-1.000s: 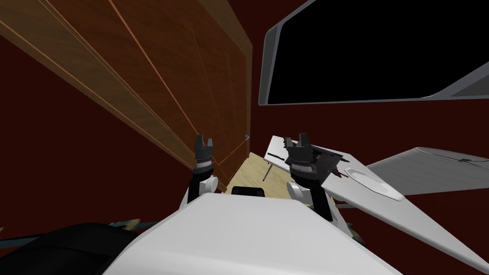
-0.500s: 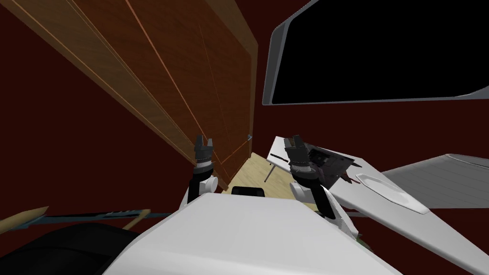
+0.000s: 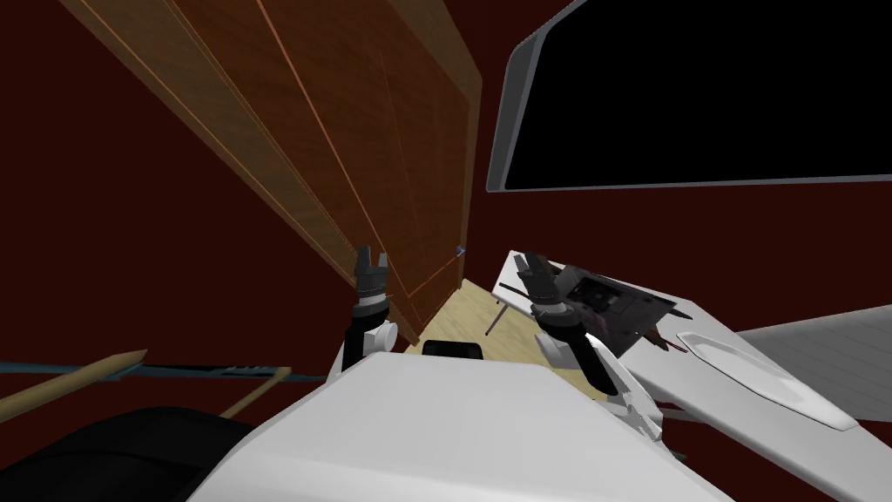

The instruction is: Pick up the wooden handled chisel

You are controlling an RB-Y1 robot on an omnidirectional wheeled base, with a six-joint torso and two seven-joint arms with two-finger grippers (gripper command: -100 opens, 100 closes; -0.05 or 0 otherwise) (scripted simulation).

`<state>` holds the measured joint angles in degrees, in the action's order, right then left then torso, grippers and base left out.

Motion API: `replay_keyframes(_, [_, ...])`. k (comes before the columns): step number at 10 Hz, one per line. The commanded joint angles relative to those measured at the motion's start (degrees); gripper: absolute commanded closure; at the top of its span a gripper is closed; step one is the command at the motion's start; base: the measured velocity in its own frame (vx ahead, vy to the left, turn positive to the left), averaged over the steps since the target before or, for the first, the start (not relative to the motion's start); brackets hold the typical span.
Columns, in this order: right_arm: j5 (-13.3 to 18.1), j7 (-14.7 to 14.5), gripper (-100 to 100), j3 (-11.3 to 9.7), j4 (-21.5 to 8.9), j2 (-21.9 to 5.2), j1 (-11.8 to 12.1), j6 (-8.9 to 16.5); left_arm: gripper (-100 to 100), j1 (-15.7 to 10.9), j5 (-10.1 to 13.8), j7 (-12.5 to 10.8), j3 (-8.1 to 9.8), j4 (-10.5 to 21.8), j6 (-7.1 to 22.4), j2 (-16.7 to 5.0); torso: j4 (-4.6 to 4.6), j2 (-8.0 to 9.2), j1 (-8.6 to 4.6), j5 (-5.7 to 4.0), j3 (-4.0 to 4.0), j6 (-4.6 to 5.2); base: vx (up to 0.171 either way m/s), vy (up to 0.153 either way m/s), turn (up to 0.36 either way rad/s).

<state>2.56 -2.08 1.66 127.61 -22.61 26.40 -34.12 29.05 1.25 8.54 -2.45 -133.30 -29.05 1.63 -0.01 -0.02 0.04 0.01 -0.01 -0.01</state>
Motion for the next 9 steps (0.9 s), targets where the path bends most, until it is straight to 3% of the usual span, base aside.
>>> replay_keyframes(1, [0.5, -0.2, -100, -0.1, -0.7, -2.2, -0.3, -0.5, 0, 0.0, 0.0, 0.0, 0.0, 0.0, 0.0, 0.0, 0.0, 0.0, 0.0, 0.0, 0.0, 0.0, 0.004, 0.01, 0.062])
replay_keyframes(9, [3.6, -1.0, -100, -0.2, -7.6, -16.0, -1.3, -4.6, 0, 0.0, 0.0, 0.0, 0.0, 0.0, 0.0, 0.0, -0.01, -0.05, -0.01, 0.0, -0.03, 0.01, 0.011, 0.013, 0.107])
